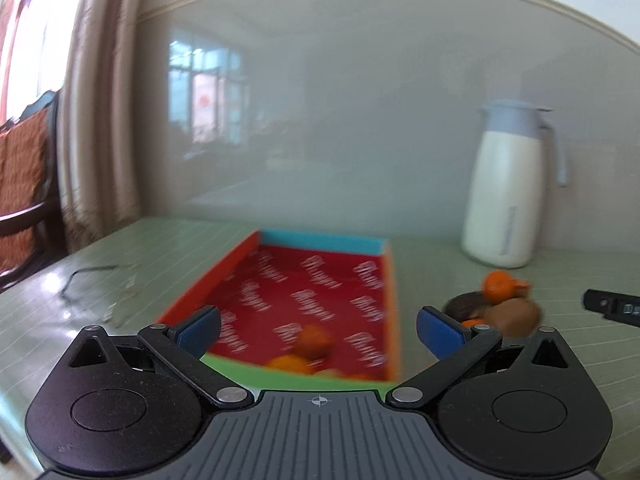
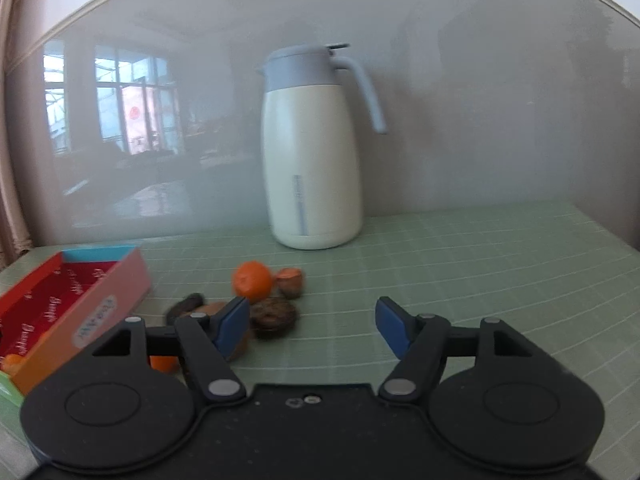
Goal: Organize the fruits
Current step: 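Reach the left gripper to the mandarin and close on it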
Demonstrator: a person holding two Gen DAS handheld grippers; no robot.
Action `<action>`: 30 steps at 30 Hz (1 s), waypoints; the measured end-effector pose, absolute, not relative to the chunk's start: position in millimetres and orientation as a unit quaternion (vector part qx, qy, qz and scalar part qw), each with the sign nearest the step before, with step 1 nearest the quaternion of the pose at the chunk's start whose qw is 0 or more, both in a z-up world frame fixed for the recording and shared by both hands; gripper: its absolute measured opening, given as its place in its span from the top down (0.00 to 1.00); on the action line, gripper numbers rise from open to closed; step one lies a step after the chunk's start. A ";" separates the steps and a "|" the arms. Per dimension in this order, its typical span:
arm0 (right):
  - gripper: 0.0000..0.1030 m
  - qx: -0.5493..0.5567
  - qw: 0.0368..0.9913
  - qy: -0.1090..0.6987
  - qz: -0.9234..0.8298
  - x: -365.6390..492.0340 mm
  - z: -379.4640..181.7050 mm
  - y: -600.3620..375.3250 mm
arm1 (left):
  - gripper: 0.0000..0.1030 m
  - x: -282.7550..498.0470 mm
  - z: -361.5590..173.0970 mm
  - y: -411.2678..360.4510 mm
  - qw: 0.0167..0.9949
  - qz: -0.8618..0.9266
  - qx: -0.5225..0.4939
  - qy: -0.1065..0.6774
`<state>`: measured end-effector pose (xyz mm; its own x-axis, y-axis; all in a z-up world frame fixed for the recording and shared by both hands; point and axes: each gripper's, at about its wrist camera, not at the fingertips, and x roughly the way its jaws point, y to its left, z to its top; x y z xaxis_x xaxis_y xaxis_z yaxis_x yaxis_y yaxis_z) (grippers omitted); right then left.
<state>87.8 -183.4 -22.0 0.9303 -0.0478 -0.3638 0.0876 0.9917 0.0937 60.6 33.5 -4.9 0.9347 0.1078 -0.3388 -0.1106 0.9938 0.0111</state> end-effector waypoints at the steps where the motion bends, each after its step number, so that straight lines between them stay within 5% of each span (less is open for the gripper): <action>1: 0.33 0.055 0.981 0.183 -0.040 87.3 -21.5 -188.4 | 0.00 61.0 -4.8 26.6 0.984 0.045 -0.001 0.170; 18: 0.32 0.078 0.977 0.172 -0.100 87.3 -19.6 -249.8 | 0.00 90.0 -15.0 -56.5 0.980 -0.042 0.054 0.186; 22: 0.32 0.084 0.975 0.173 -0.115 92.4 -20.3 -261.6 | 0.29 104.8 -19.6 -62.3 0.973 -0.054 0.055 0.216; 30: 0.31 0.089 0.972 0.179 -0.124 91.2 -22.7 -275.8 | 0.30 130.0 -32.5 -69.0 0.965 -0.034 0.046 0.256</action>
